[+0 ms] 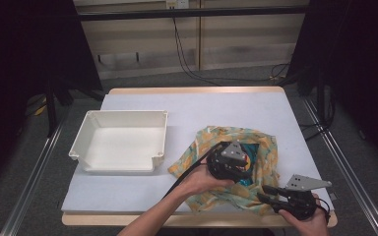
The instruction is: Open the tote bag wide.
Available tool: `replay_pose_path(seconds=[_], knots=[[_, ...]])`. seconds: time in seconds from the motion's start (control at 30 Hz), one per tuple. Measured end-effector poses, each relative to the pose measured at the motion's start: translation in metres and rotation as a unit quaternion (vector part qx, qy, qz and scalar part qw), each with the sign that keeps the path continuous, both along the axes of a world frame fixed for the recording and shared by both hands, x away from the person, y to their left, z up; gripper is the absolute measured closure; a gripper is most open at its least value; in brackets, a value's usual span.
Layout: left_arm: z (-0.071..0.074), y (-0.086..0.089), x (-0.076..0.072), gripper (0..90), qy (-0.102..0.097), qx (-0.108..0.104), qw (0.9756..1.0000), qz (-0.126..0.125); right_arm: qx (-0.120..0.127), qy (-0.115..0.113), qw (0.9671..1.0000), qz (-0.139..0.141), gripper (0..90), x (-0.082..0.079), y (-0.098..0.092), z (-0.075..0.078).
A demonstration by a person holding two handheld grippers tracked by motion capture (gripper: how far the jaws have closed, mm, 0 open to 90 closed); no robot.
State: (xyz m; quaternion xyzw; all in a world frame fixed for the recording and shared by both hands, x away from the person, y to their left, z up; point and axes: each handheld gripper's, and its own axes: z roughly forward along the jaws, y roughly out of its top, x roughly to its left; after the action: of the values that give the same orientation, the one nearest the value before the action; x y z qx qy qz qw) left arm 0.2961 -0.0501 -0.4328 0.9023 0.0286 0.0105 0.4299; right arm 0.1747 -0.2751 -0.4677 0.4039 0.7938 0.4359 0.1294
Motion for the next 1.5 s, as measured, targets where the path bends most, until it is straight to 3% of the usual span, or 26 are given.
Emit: replay_pose_path(seconds=[0.1, 0.13, 0.17, 0.27, 0.43, 0.47, 0.53, 0.63, 0.7, 0.8, 0.87, 0.97, 1.03, 1.1, 1.23, 1.3, 1.5], knots=[[-0.007, -0.001, -0.005, 55.2, -0.014, 0.014, 0.9998, -0.007, -0.001, 0.003, 1.0, 0.0, 64.5, 0.0, 0.0, -0.001], [-0.008, -0.001, -0.008, 52.2, -0.035, 0.025, 0.999, -0.011, -0.001, 0.003, 1.0, -0.001, 64.6, 0.0, 0.0, -0.001], [-0.009, -0.001, -0.01, 47.0, -0.036, 0.027, 0.9989, -0.011, -0.001, 0.002, 1.0, 0.0, 64.4, 0.0, -0.001, -0.001], [-0.015, -0.001, -0.01, 44.0, -0.048, 0.042, 0.9978, -0.019, -0.002, 0.0, 1.0, -0.001, 64.1, 0.001, 0.0, -0.001], [-0.022, -0.001, -0.011, 44.6, -0.064, 0.053, 0.9958, -0.039, -0.003, 0.003, 1.0, -0.001, 64.0, 0.001, 0.001, -0.001], [-0.023, -0.002, -0.013, 44.7, -0.074, 0.059, 0.9947, -0.04, -0.004, 0.003, 1.0, 0.0, 64.3, 0.001, 0.001, -0.002], [-0.024, -0.001, -0.015, 44.9, -0.074, 0.058, 0.9946, -0.043, -0.003, 0.006, 1.0, 0.0, 65.1, 0.002, 0.001, -0.002], [-0.026, -0.001, -0.018, 45.9, -0.088, 0.072, 0.9923, -0.049, -0.002, 0.008, 1.0, 0.002, 66.2, 0.002, 0.001, -0.003], [-0.027, -0.002, -0.02, 46.9, -0.087, 0.073, 0.9925, -0.045, -0.003, 0.008, 1.0, 0.003, 66.2, 0.002, 0.001, -0.004], [-0.028, -0.003, -0.022, 46.8, -0.103, 0.078, 0.9905, -0.047, -0.003, 0.008, 1.0, 0.004, 66.0, 0.002, 0.001, -0.003], [-0.03, -0.005, -0.025, 46.4, -0.126, 0.086, 0.9871, -0.049, -0.003, 0.011, 0.9999, 0.006, 64.0, 0.002, 0.002, -0.004], [-0.033, -0.006, -0.027, 45.1, -0.125, 0.09, 0.9869, -0.049, -0.007, 0.016, 0.9998, 0.01, 60.7, 0.003, 0.005, -0.006], [-0.036, -0.009, -0.028, 45.2, -0.136, 0.097, 0.9848, -0.047, -0.008, 0.017, 0.9997, 0.014, 58.0, 0.004, 0.007, -0.006], [-0.037, -0.01, -0.027, 45.7, -0.117, 0.09, 0.9882, -0.042, -0.011, 0.018, 0.9996, 0.017, 57.9, 0.005, 0.009, -0.007], [-0.037, -0.011, -0.026, 53.9, -0.135, 0.097, 0.9856, -0.033, -0.011, 0.02, 0.9996, 0.018, 65.5, 0.005, 0.009, -0.007], [-0.038, -0.011, -0.023, 60.4, -0.116, 0.09, 0.9886, -0.032, -0.011, 0.02, 0.9996, 0.018, 67.4, 0.005, 0.008, -0.007], [-0.038, -0.01, -0.019, 76.9, -0.101, 0.081, 0.9915, -0.01, -0.009, 0.022, 0.9996, 0.017, 74.9, 0.004, 0.007, -0.008]])
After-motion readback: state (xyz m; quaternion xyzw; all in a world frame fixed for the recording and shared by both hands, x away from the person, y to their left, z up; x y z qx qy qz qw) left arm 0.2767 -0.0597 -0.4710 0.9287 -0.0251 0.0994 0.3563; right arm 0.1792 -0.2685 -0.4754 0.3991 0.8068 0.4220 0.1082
